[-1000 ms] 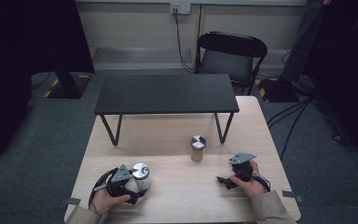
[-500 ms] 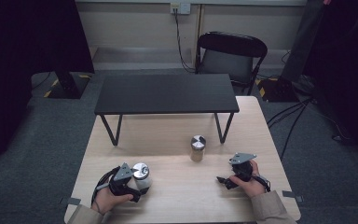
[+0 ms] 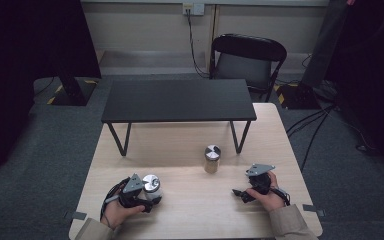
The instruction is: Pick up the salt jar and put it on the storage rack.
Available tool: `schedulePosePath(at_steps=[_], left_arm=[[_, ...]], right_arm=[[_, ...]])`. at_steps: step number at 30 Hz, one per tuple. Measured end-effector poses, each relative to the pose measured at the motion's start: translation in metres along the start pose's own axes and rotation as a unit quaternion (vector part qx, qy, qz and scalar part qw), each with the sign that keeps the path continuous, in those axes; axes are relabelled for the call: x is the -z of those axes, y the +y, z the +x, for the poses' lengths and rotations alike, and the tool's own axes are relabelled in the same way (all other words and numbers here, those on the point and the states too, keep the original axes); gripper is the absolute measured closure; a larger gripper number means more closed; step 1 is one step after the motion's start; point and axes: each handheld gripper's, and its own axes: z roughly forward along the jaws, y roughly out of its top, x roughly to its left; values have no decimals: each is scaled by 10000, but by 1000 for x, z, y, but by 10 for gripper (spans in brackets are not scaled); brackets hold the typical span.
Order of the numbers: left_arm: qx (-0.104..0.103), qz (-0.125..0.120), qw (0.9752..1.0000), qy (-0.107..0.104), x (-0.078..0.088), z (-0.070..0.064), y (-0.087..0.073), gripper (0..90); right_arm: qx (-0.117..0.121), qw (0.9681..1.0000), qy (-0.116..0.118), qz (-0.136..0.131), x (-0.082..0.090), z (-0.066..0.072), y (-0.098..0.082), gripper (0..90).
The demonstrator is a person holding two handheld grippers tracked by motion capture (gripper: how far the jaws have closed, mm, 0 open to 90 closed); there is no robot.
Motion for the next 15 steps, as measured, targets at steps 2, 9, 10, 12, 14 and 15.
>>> schedulePosePath(at_steps=[2, 9, 10, 12, 14, 15], left_arm=[[0, -19, 10000, -12, 0, -1, 0, 229], [-120, -38, 9999, -11, 0, -2, 1, 286], [-146, -51, 9999, 16, -1, -3, 1, 289], [-230, -67, 9997, 74, -1, -6, 1, 296], [-254, -75, 9996, 104, -1, -8, 1, 299], [-270, -76, 9995, 139, -1, -9, 1, 299]], right_arm=[[0, 10000, 0, 0, 0, 0, 0, 0], [1, 10000, -1, 0, 0, 0, 0, 0], [0, 10000, -2, 0, 0, 0, 0, 0], [0, 10000, -1, 0, 0, 0, 0, 0], [2, 10000, -1, 0, 0, 0, 0, 0], [2, 10000, -2, 0, 0, 0, 0, 0]])
